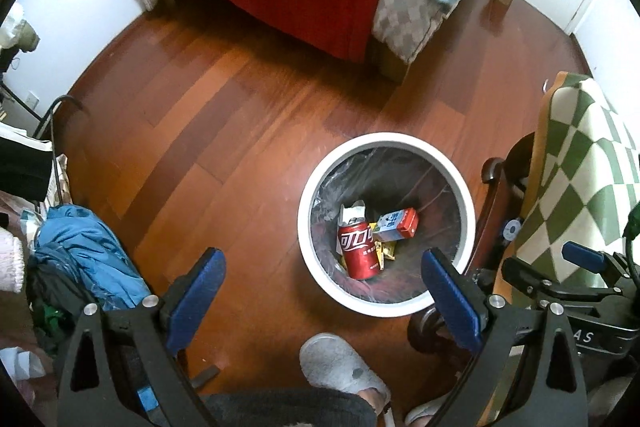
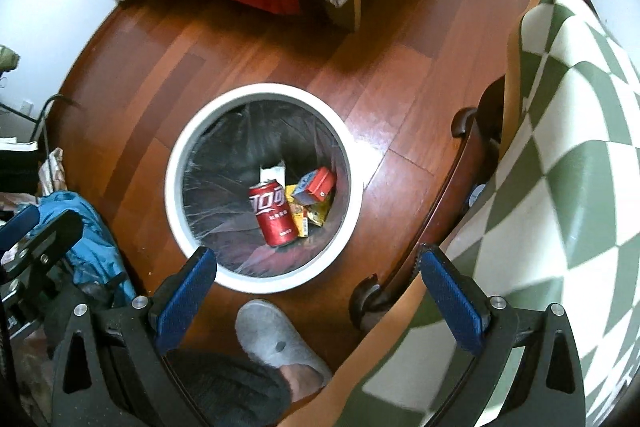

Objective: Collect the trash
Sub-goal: 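Move both tools back from the bin to the table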

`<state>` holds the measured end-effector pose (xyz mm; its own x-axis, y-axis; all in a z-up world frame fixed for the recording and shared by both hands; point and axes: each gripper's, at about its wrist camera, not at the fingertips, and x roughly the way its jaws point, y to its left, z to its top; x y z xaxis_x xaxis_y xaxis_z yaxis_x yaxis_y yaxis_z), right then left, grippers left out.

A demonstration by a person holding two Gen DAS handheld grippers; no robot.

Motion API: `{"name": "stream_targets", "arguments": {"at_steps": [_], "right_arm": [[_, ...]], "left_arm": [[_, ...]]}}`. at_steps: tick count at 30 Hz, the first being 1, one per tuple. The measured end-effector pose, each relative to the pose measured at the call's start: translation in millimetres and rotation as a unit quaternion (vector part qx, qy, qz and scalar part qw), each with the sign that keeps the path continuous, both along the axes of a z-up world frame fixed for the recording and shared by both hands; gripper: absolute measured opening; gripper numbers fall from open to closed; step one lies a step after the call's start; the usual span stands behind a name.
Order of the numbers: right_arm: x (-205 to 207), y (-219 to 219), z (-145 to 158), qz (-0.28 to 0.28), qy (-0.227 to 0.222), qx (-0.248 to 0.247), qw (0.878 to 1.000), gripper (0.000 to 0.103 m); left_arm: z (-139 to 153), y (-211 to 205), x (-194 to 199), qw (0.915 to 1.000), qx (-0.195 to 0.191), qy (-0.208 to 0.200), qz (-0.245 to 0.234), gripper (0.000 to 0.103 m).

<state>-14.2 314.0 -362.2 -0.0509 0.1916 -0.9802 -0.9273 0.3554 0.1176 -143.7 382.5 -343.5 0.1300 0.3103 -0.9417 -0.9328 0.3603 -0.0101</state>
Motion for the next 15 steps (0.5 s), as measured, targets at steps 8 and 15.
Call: {"name": "stream_targets", "arguments": {"at_steps": [8,15], "right_arm": [[-4.3,-39.3,70.8,0.003,0.001,0.054,0.999,0.103],[-6.3,-77.2,128.0,0.001,-0.005,0.100,0.995,0.103]], "left_arm": [[53.6,-34.4,-10.2,0.9994,0.032,-0.014,-0.008,0.100],[101.4,-67.7,-14.5,0.9974,0.064,-0.032,-0.011,0.100]]}}
